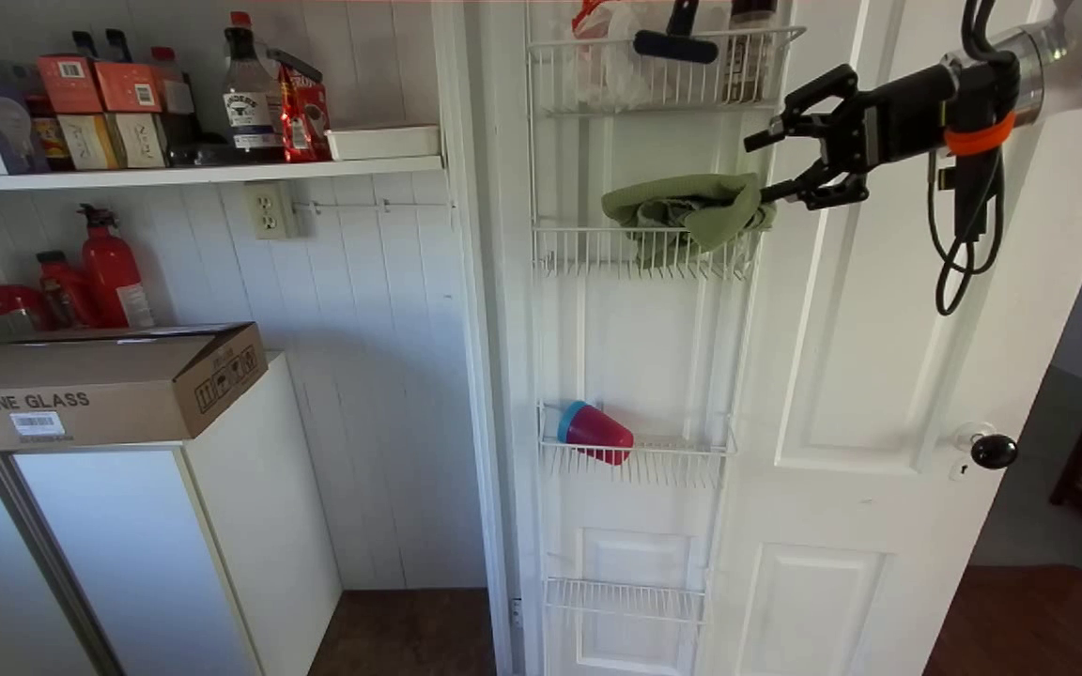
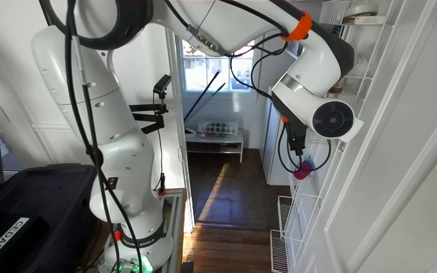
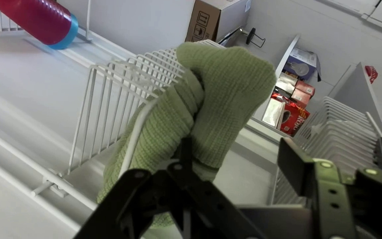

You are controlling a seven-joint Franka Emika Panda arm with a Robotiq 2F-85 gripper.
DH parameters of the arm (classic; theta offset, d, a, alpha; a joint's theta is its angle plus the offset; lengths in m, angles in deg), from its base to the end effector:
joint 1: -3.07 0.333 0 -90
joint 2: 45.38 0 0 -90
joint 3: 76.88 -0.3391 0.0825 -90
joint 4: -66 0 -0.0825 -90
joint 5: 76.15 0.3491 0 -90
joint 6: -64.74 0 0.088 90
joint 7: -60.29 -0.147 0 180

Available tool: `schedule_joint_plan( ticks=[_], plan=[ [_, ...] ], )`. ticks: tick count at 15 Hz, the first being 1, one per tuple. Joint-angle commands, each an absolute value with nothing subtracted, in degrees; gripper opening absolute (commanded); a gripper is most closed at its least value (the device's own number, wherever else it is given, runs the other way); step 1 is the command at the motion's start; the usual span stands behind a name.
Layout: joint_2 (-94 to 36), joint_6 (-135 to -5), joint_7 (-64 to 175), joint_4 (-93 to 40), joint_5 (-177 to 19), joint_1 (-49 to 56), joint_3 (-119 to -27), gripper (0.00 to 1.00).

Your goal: Place the green towel next to the stacked cups

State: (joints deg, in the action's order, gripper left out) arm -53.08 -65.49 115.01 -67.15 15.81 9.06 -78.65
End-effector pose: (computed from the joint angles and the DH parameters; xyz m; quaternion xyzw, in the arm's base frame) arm 0.4896 0.1230 0.4521 -0.8234 0.0166 -0.2532 0.5076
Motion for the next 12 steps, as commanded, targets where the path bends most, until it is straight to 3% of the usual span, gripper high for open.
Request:
schedule_joint_plan(
  ticks=[1,3,6,7,8,12],
  plan=[
    [-51.7,-67.1,117.0,-66.4,18.1,8.3,-80.2,0.88],
    [-51.0,-67.2,117.4,-66.3,18.6,8.4,-80.3,0.95],
    [-50.2,-67.0,118.0,-65.9,19.4,8.5,-80.7,0.84],
    [-50.0,-67.0,118.3,-65.8,19.7,8.5,-80.8,0.75],
    [-49.8,-66.9,118.4,-65.7,19.8,8.5,-80.8,0.58],
    [-49.3,-66.9,118.3,-65.4,19.5,8.4,-80.7,0.29]
  ],
)
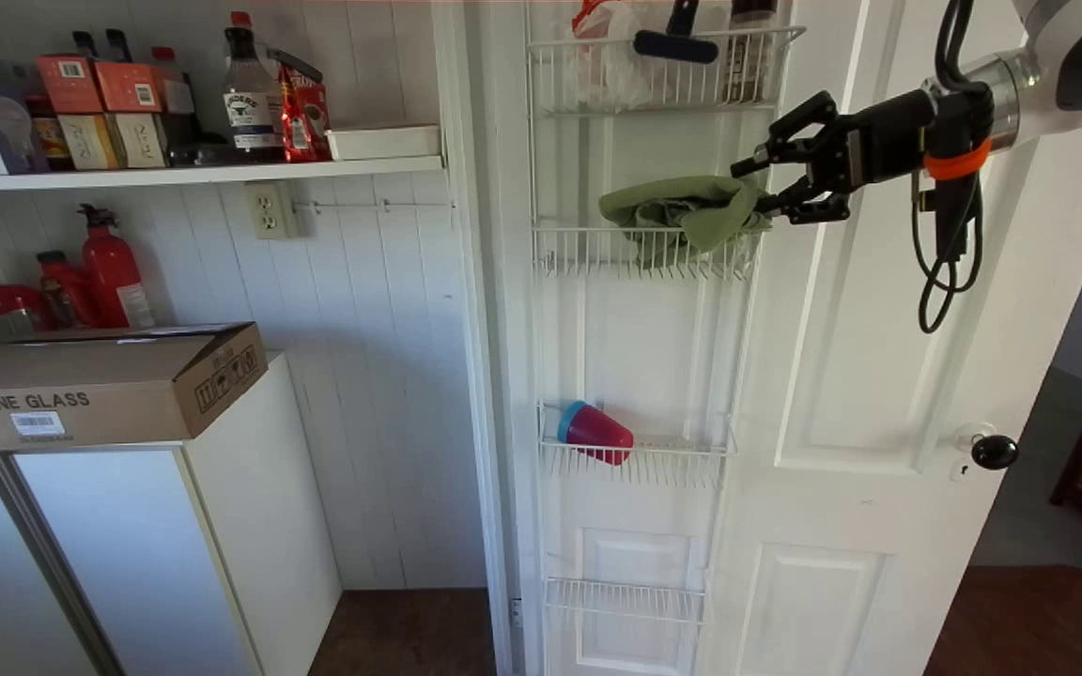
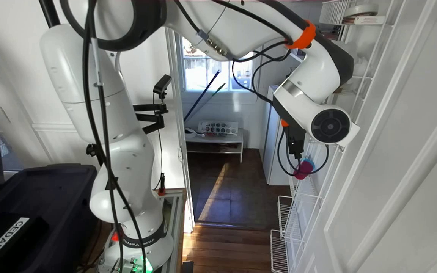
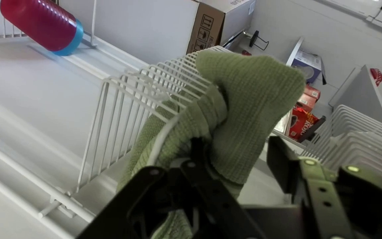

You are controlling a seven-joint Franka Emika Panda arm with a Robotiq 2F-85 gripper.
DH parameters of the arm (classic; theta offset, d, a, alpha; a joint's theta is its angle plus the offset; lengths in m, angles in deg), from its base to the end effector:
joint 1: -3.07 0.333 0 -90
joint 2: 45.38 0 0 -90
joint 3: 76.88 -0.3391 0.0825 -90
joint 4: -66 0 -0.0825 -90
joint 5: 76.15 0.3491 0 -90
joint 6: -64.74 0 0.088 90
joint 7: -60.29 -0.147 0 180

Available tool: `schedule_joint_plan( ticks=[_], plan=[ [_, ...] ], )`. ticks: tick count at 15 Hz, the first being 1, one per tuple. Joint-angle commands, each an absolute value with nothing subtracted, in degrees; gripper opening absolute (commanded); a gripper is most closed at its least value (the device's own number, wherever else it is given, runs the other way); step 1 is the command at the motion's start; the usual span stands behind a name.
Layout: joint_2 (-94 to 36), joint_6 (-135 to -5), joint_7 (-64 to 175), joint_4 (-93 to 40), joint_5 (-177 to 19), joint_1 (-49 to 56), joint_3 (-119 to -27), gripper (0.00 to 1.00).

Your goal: Place the green towel next to the stacked cups

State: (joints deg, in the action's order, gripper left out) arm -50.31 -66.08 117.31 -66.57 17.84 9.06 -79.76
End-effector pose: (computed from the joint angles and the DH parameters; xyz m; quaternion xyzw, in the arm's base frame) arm 0.4966 0.1321 0.4334 -0.8247 0.0167 -0.2487 0.5077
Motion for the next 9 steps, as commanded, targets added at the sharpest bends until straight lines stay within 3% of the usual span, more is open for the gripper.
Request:
schedule_joint_plan(
  ticks=[1,4,9],
  plan=[
    [-49.2,-66.9,118.2,-65.4,19.5,8.3,-80.6,0.21],
    [-49.3,-66.2,118.3,-65.4,20.0,8.0,-80.3,0.02],
    [-50.8,-55.8,117.2,-66.4,20.4,6.2,-78.5,0.02]
  ],
)
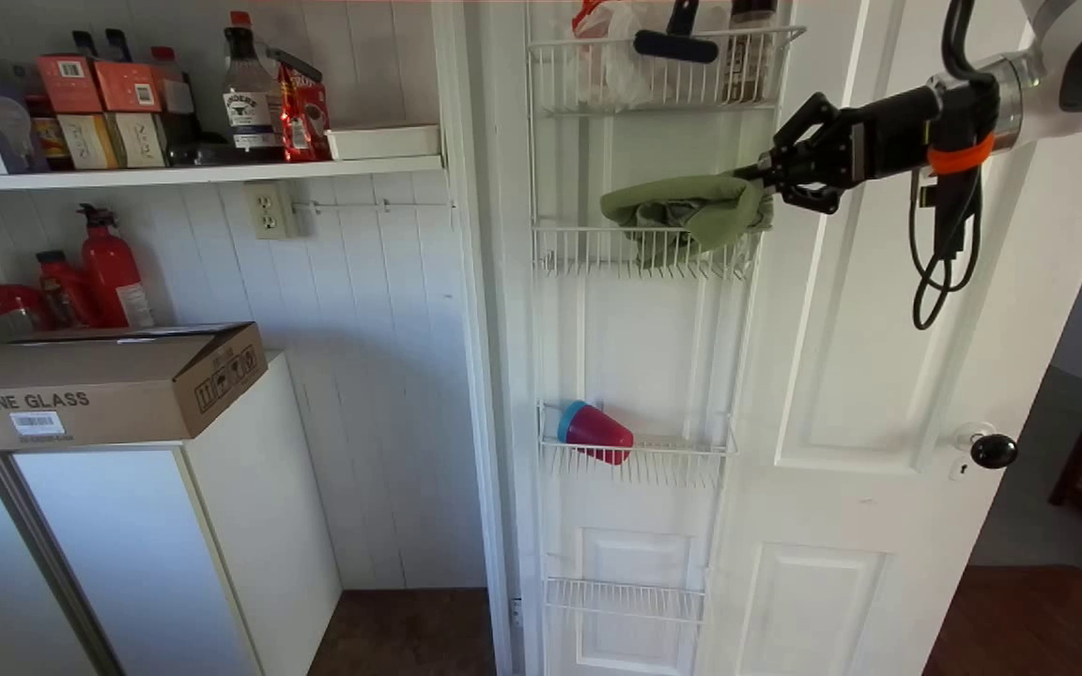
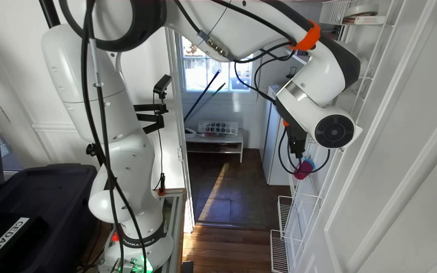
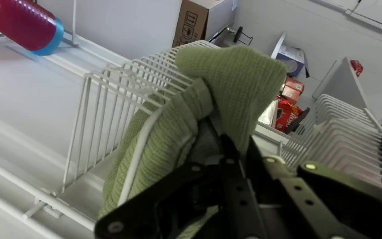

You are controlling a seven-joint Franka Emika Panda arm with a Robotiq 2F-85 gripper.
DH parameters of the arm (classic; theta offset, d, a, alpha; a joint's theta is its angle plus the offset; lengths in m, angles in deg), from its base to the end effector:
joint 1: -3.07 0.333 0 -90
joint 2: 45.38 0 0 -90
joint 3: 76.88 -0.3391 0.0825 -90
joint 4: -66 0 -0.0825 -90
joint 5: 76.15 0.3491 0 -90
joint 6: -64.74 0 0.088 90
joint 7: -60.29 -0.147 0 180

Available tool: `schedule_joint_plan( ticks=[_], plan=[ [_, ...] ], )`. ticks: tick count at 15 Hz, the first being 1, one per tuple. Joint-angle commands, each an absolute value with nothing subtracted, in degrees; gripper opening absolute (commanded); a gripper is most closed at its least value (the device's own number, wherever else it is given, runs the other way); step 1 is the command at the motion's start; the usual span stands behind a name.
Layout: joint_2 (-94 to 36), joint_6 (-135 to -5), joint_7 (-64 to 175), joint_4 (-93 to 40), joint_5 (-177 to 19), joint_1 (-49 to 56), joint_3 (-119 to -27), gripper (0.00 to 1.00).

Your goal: Place the green towel next to the stacked cups

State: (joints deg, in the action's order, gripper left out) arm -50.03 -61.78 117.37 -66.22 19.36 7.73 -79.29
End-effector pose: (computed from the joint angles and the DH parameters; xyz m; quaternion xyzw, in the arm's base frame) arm 0.4990 0.1281 0.4385 -0.8073 0.0204 -0.2444 0.5367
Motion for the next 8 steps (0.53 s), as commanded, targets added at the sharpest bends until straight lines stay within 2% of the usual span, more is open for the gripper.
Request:
schedule_joint_plan(
  ticks=[1,8],
  plan=[
    [-51.2,-53.5,116.5,-66.7,19.5,5.8,-78.2,0.02],
    [-52.6,-36.1,114.5,-68.8,17.0,1.8,-74.8,0.02]
  ],
)
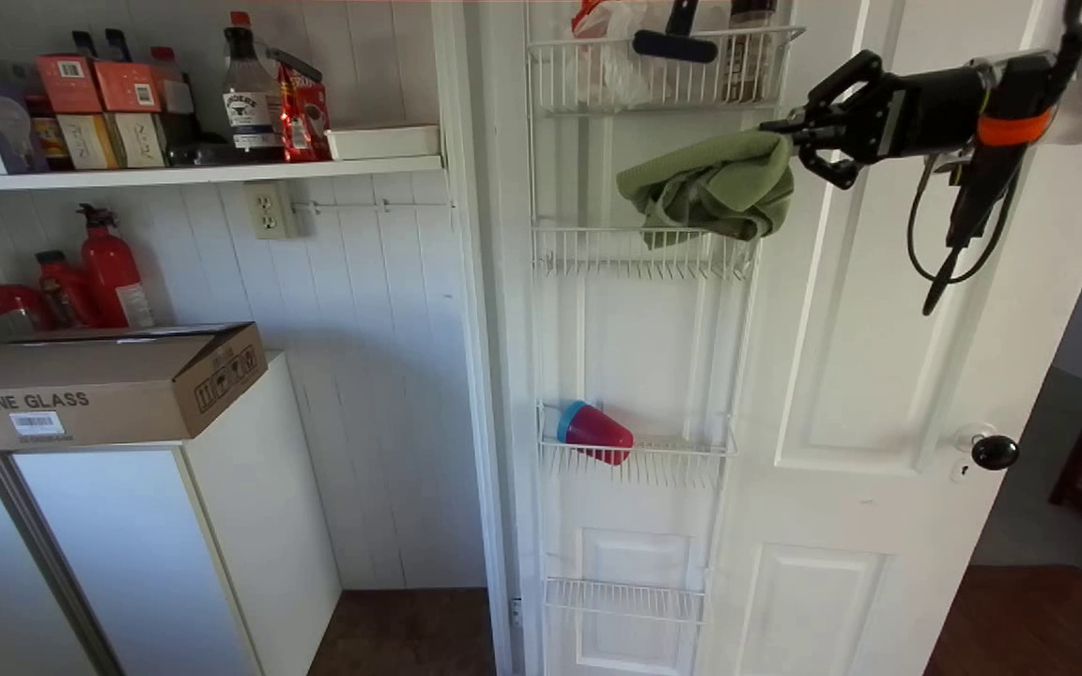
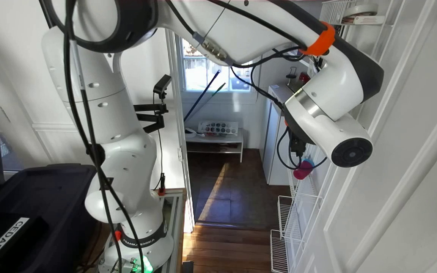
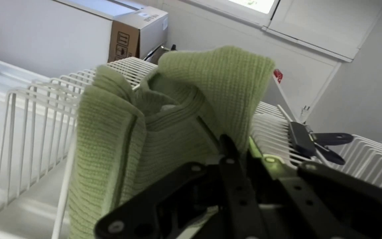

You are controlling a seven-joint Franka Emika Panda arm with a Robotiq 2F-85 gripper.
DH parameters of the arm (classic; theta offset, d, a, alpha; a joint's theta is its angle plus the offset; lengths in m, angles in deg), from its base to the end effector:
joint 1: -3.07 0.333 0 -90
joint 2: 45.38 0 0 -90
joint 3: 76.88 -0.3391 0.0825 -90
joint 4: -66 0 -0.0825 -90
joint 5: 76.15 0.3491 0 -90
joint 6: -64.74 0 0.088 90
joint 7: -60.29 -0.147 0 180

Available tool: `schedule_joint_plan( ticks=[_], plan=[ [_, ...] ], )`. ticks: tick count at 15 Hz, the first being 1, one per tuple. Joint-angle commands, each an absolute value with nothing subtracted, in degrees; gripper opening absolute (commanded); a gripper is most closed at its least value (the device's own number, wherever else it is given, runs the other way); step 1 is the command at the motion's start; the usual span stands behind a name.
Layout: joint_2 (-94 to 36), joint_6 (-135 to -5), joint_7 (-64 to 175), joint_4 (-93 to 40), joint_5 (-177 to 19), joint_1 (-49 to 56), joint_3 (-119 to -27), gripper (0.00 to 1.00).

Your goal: Place the green towel next to the stacked cups

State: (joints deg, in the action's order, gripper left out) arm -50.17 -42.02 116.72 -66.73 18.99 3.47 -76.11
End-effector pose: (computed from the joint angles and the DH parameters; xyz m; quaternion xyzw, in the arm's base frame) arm 0.4869 0.1117 0.4586 -0.7444 -0.0122 -0.2027 0.6361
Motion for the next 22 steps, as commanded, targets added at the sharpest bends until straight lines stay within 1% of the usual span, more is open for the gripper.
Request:
schedule_joint_plan(
  ticks=[1,11,18,22],
  plan=[
    [-53.4,-34.8,113.9,-69.6,16.3,1.2,-74.4,0.02],
    [-61.0,-19.0,103.4,-72.8,1.5,-4.3,-69.8,0.02],
    [-65.1,-2.6,96.4,-71.9,-7.5,-7.0,-66.6,0.02],
    [-64.8,4.9,94.9,-71.3,-10.8,-8.1,-65.5,0.02]
  ],
)
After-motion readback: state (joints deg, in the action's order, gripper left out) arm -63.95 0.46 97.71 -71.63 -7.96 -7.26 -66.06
